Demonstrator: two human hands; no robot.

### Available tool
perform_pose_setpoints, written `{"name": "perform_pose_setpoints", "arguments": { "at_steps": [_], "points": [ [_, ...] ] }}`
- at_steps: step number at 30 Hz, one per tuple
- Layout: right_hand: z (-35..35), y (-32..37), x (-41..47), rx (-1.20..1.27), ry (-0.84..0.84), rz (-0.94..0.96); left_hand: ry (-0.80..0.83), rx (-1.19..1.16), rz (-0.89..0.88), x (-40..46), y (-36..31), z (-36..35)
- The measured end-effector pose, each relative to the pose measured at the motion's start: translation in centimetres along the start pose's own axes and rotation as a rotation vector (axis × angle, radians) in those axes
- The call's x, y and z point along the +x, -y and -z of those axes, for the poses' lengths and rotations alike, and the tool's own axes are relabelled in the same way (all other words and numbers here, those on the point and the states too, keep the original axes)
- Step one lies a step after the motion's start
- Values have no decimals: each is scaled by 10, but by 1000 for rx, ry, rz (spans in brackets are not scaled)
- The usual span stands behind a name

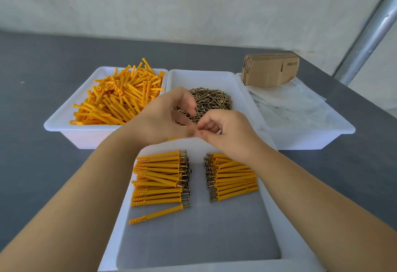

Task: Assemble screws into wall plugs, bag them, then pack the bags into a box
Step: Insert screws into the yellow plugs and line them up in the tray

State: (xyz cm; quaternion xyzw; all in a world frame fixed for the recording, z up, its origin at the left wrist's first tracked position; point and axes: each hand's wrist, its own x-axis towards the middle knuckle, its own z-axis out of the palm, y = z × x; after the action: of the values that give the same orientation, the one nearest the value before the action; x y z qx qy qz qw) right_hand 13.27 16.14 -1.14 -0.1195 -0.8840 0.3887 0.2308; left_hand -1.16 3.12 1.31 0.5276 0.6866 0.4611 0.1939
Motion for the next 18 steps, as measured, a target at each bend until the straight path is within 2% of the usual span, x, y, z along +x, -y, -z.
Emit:
{"name": "perform_pose_setpoints", "arguments": {
  "at_steps": [2,4,7,10,13,18],
  "points": [
    [-2,2,-1,44,49,7,-222,-167,-39,2,3,5],
    [-9,4,-2,18,131,38,-472,-234,-14,3,9,9],
    [-21,5,-5,-106,230,84,-703,-57,105,7,27,12],
    [-34,7,-8,-309,324,144,-783,82,177,11,41,19],
    [-46,10,-10,-523,353,260,-789,178,213,14,50,20],
    [-49,13,-9,-590,354,264,-724,398,309,17,58,22]
  ]
}}
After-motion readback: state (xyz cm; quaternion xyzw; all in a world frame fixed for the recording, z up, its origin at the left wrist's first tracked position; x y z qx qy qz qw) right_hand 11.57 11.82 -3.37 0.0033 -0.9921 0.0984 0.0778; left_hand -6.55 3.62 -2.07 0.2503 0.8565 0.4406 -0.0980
